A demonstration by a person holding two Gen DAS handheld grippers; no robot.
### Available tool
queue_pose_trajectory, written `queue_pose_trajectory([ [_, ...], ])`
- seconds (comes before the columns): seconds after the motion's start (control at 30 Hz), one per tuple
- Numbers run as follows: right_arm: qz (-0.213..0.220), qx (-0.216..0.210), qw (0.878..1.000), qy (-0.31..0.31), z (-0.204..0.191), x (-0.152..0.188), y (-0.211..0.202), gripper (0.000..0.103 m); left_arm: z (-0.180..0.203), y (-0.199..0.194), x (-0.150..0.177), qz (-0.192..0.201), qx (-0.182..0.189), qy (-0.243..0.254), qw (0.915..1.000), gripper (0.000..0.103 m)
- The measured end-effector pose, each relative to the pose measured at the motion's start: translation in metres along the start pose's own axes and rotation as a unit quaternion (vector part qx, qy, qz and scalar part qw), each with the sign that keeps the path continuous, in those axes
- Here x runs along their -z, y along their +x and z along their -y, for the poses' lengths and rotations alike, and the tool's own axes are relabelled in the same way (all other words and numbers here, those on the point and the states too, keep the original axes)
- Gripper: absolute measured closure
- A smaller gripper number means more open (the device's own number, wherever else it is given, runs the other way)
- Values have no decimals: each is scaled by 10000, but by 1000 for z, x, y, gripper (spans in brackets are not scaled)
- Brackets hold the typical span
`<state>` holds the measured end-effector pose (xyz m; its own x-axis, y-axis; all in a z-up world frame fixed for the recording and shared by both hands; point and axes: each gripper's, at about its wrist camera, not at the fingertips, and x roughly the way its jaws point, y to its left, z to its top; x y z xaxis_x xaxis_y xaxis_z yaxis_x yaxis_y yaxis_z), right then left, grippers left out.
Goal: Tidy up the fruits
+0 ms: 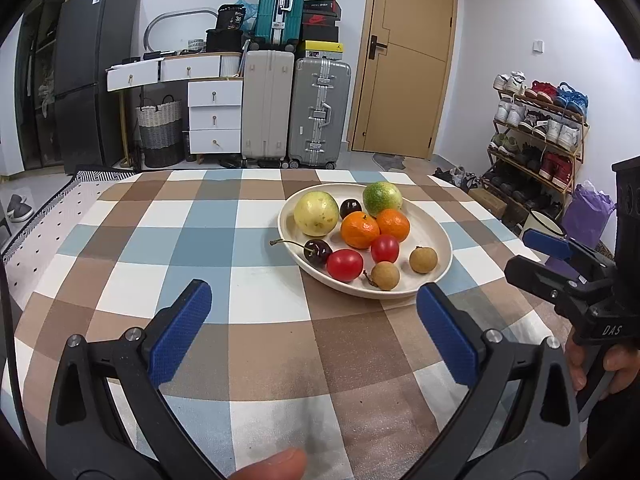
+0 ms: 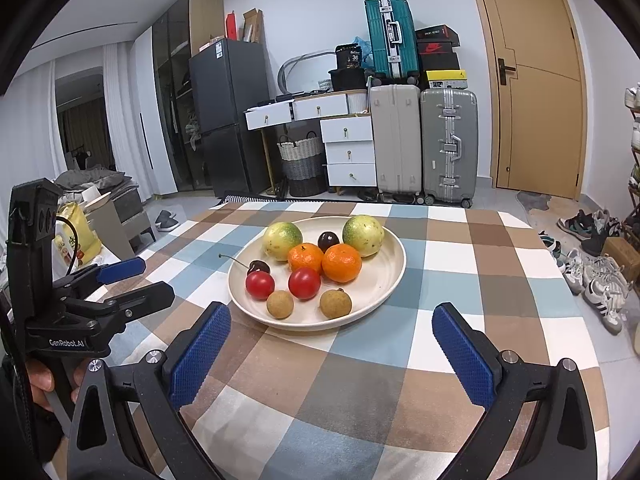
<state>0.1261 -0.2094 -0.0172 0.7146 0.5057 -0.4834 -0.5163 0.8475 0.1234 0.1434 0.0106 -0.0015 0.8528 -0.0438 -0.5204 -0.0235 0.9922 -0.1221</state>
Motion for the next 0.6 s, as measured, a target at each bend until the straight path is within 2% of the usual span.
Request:
queue_pose_trajectory([
  [0.6,-26,8,10000,21,0,0,0,1,0,0,0,2,1,-3,10000,1],
])
